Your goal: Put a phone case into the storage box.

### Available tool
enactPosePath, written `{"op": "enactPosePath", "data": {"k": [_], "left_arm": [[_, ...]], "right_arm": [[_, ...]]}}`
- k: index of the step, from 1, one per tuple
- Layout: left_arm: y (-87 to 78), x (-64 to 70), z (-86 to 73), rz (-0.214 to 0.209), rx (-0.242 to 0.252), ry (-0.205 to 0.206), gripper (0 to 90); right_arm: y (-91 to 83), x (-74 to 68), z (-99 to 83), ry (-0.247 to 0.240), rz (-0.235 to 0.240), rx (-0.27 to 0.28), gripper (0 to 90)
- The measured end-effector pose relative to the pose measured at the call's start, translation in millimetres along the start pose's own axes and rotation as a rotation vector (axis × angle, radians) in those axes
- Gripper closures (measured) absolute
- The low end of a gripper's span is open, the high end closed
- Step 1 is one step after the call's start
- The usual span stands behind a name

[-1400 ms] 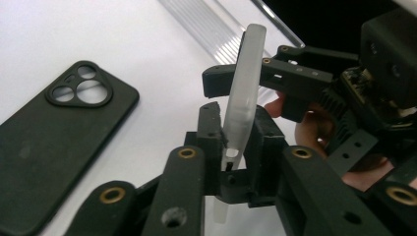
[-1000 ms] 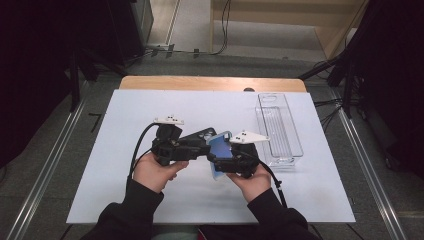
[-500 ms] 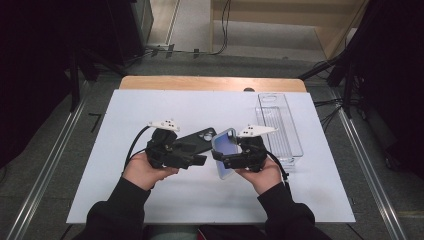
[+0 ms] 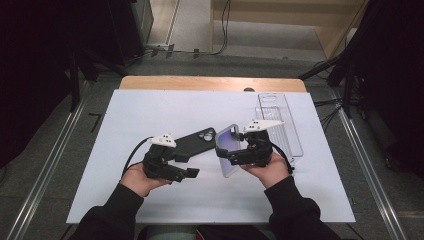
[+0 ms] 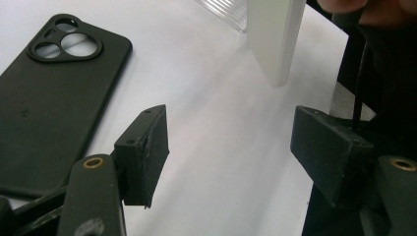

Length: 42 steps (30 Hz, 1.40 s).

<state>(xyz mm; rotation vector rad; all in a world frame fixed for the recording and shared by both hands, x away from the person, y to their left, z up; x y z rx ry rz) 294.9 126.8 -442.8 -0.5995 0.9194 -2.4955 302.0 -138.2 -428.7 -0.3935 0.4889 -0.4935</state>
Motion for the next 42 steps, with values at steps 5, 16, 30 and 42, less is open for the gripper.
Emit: {"op": "enactPosePath", "data": {"k": [5, 16, 30, 42], "left_arm": [[-3.5, -0.4, -8.7, 0.008, 0.017, 0.020, 30.9], [-11.1, -3.2, -23.1, 0.024, 0.026, -0.001, 30.9], [-16.2, -5.4, -40.3, 0.036, 0.018, -0.012, 31.0], [-21.8, -6.3, -45.5, 0.054, 0.027, -0.022, 31.1]], "right_arm": [[-1.5, 0.3, 2.5, -0.011, 0.031, -0.010, 16.7], [-5.0, 1.3, 7.2, -0.026, 0.065, -0.021, 16.7], [-31.4, 12.1, 17.0, -0.030, 0.046, 0.010, 16.6], [-56.3, 21.7, 26.5, 0.001, -0.023, 0.060, 16.7]]}}
Point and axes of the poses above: each handheld gripper's, and its own axes: y roughly forward along the jaws, z roughly out of its top, x roughly to its right, the point moved 2 cm from there along y, roughly forward along the jaws, and after that the axes turned 7 degrees about z, right-handed, at the moved point
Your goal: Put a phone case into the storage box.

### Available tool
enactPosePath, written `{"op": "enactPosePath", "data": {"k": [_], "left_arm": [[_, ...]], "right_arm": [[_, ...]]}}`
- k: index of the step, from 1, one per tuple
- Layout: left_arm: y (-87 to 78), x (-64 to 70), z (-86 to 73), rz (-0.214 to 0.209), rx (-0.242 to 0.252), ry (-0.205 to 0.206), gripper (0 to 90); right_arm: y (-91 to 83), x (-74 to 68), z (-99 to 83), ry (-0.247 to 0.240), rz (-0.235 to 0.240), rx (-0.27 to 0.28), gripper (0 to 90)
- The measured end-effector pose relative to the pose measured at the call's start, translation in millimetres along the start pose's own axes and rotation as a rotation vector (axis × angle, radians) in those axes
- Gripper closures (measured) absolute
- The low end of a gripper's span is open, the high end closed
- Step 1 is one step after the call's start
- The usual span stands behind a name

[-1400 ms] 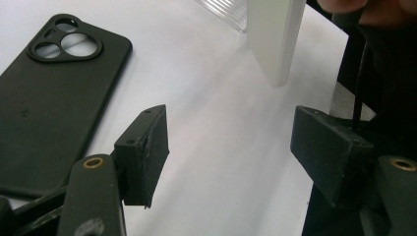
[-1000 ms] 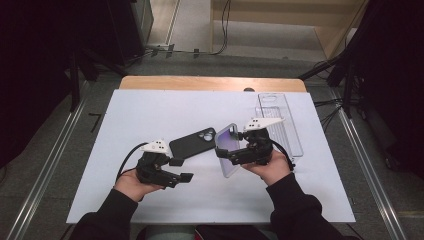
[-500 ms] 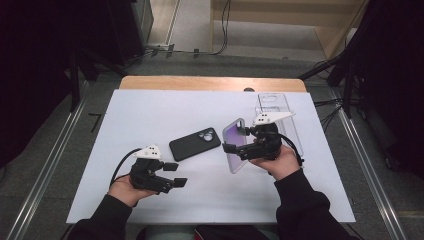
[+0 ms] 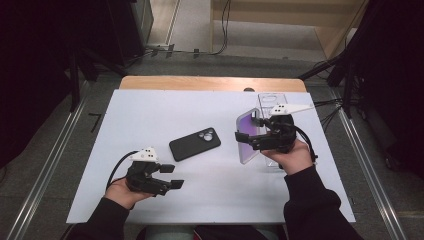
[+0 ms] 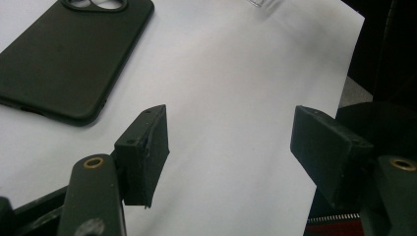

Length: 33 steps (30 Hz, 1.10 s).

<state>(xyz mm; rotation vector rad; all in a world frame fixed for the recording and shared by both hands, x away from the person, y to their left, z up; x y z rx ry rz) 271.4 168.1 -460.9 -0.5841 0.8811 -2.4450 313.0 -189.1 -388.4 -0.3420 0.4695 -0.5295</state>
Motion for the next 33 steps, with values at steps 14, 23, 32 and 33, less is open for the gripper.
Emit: {"op": "enactPosePath", "data": {"k": [14, 23, 32, 33], "left_arm": [[-4.2, -4.4, -4.4, 0.012, 0.006, -0.020, 31.0], [-2.5, -5.4, -5.2, 0.010, 0.005, -0.027, 31.0], [-3.0, -7.5, -4.8, 0.020, 0.010, -0.035, 31.0], [-2.7, -7.6, -4.8, 0.020, 0.011, -0.034, 31.0]], "right_arm": [[-24.1, 20.9, 5.5, 0.046, -0.102, 0.053, 16.7], [-35.5, 37.3, 5.9, 0.066, -0.226, 0.087, 16.7], [-43.4, 63.8, 8.9, 0.108, -0.330, 0.107, 16.7], [-44.1, 66.9, 8.9, 0.112, -0.341, 0.109, 16.7]]}}
Point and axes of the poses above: each handheld gripper's, and its own axes: y roughly forward along the jaws, z roughly out of its top, x roughly to its right, the point moved 2 cm from there along y, roughly forward along the jaws, and after that the axes turned 7 degrees about z, right-handed, at the moved point
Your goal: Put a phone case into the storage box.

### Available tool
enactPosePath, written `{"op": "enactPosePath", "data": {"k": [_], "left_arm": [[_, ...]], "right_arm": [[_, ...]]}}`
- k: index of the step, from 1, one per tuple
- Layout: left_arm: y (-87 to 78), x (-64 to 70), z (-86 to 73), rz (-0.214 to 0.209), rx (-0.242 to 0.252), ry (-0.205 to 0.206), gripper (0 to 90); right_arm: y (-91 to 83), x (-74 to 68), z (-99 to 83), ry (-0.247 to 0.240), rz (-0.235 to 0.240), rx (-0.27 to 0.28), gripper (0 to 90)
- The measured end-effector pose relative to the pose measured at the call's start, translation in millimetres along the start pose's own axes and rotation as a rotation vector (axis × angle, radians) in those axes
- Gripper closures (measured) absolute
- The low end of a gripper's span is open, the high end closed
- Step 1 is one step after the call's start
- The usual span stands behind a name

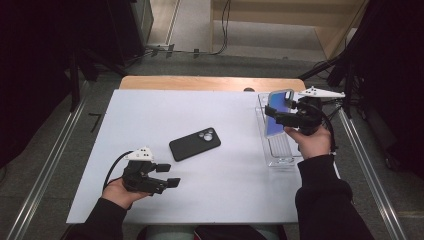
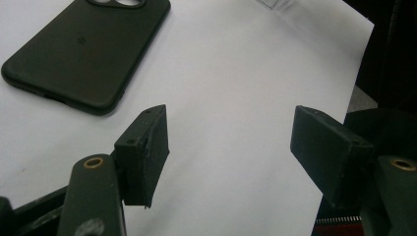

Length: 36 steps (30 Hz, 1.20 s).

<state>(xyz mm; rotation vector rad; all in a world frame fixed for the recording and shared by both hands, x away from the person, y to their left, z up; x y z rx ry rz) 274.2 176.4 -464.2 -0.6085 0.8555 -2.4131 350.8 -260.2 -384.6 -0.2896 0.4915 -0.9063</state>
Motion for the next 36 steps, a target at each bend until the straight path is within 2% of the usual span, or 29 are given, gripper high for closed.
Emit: {"op": "enactPosePath", "data": {"k": [5, 12, 16, 19, 22, 26, 29, 36], "left_arm": [[1.1, 0.0, 0.7, -0.004, 0.001, 0.003, 31.1], [4.0, 0.2, 1.9, -0.004, -0.008, 0.010, 31.0], [4.8, 0.0, 2.1, -0.008, -0.008, 0.011, 31.0], [5.2, -0.7, 2.1, -0.012, -0.005, 0.008, 31.1], [6.4, -1.7, 1.7, -0.010, -0.014, 0.009, 31.1], [7.6, -2.3, 0.8, -0.017, -0.016, 0.005, 31.2], [7.1, -2.0, 1.3, -0.020, -0.009, 0.004, 31.1], [8.4, -3.7, 0.6, -0.020, -0.016, 0.007, 31.2]], "right_arm": [[2.0, 14.4, 3.3, 0.021, -0.032, 0.032, 16.6], [10.2, 31.6, 6.6, 0.045, -0.086, 0.032, 16.6], [20.3, 45.0, 7.1, 0.072, -0.117, 0.036, 16.6], [28.6, 51.6, 8.9, 0.057, -0.158, 0.025, 16.6], [37.6, 56.8, 12.0, 0.063, -0.176, 0.020, 16.6], [49.3, 61.0, 16.4, 0.044, -0.213, 0.027, 16.4], [59.5, 68.2, 16.3, 0.079, -0.214, 0.022, 16.4], [79.6, 86.3, 15.0, 0.081, -0.250, 0.024, 16.3]]}}
Point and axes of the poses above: each handheld gripper's, and its own axes: y roughly forward along the jaws, z roughly out of its top, x roughly to its right, the point moved 2 cm from there along y, roughly forward along the jaws, and after that the axes turned 7 degrees about z, right-handed, at the moved point
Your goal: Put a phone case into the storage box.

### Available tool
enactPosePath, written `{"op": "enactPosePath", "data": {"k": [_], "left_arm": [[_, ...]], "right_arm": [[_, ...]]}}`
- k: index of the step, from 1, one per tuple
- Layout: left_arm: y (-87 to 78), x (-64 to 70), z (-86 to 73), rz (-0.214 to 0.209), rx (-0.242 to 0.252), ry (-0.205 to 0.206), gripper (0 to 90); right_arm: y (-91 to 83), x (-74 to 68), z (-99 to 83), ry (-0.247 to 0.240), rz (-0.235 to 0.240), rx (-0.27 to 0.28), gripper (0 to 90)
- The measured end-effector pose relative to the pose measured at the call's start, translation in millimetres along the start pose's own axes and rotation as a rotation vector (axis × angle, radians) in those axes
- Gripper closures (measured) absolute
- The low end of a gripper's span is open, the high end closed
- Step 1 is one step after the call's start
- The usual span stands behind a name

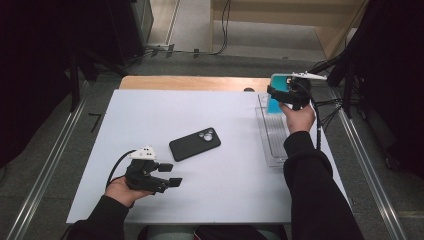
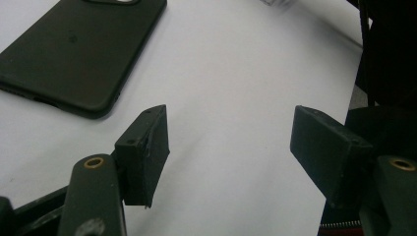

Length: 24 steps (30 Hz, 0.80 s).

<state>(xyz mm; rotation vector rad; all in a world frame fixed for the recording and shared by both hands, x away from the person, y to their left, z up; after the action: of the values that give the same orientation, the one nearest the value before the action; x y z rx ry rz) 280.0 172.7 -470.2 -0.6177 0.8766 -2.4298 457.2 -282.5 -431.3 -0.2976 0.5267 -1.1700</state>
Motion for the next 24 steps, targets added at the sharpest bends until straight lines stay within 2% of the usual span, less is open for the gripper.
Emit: {"op": "enactPosePath", "data": {"k": [5, 8, 14, 18, 22, 24], "left_arm": [[0.2, -0.6, 0.4, -0.005, 0.007, -0.005, 31.3], [0.1, -0.9, 0.4, -0.001, 0.004, -0.004, 31.3], [1.5, -4.2, -0.3, 0.002, -0.002, -0.007, 31.3], [1.3, -4.0, -0.1, 0.005, -0.002, -0.007, 31.3], [1.8, -3.4, 0.0, 0.004, -0.003, -0.006, 31.3], [2.1, -3.3, -0.1, 0.003, -0.004, -0.004, 31.3]], "right_arm": [[13.5, 5.3, -1.5, 0.041, -0.015, 0.002, 16.1], [24.0, 7.6, -3.3, 0.029, -0.034, -0.018, 16.0], [36.5, 10.0, -7.0, 0.070, -0.048, -0.026, 16.0], [42.3, 11.6, -8.8, 0.064, -0.065, -0.030, 16.0], [47.2, 13.0, -11.6, 0.072, -0.055, -0.032, 16.0], [50.5, 12.2, -13.8, 0.060, -0.060, -0.050, 16.1]]}}
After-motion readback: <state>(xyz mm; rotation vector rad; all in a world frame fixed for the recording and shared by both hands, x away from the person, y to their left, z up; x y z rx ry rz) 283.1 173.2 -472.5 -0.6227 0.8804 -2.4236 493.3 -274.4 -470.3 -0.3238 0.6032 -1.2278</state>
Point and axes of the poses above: each handheld gripper's, and its own axes: y roughly forward along the jaws, z roughly out of its top, x roughly to its right, the point moved 2 cm from there along y, roughly forward along the jaws, and after that the axes turned 7 degrees about z, right-handed, at the moved point
